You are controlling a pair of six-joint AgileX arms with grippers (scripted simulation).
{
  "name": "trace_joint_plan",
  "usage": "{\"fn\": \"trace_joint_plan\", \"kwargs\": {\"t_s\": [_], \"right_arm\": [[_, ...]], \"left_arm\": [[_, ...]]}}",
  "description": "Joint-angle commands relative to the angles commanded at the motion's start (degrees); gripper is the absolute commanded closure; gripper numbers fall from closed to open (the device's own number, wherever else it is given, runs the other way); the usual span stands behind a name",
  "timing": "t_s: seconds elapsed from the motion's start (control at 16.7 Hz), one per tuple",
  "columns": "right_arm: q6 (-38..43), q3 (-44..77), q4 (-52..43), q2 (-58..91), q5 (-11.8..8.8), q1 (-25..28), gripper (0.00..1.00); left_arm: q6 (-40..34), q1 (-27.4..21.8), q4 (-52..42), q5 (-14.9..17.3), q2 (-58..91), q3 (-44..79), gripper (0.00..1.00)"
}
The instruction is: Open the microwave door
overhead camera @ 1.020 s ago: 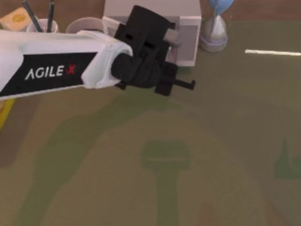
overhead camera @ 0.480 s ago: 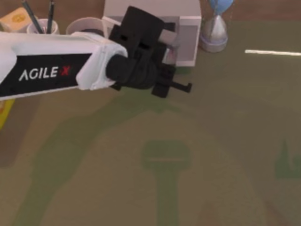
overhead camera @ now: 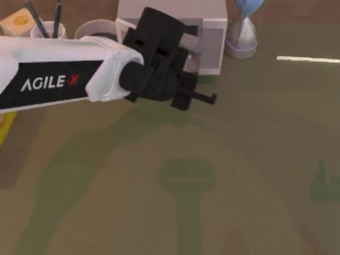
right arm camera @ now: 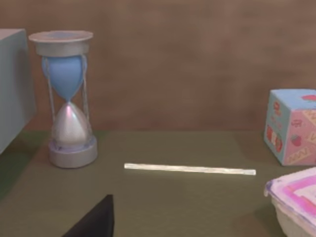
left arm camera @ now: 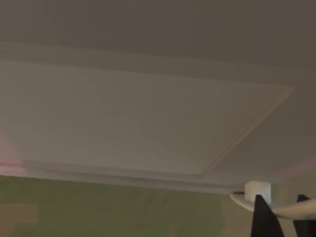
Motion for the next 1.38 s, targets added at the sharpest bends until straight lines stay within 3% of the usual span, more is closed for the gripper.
{"fn": "trace_joint_plan", "kwargs": {"t_s": [0.72, 1.38], "right_arm": [[0.0, 0.0, 0.0, 0.0, 0.0, 0.0, 0.0], [0.0, 0.0, 0.0, 0.0, 0.0, 0.0, 0.0]], "left_arm": [[0.0, 0.0, 0.0, 0.0, 0.0, 0.0, 1.0], [2.5, 0.9, 0.6, 2.2, -1.3, -1.9, 1.0]]}}
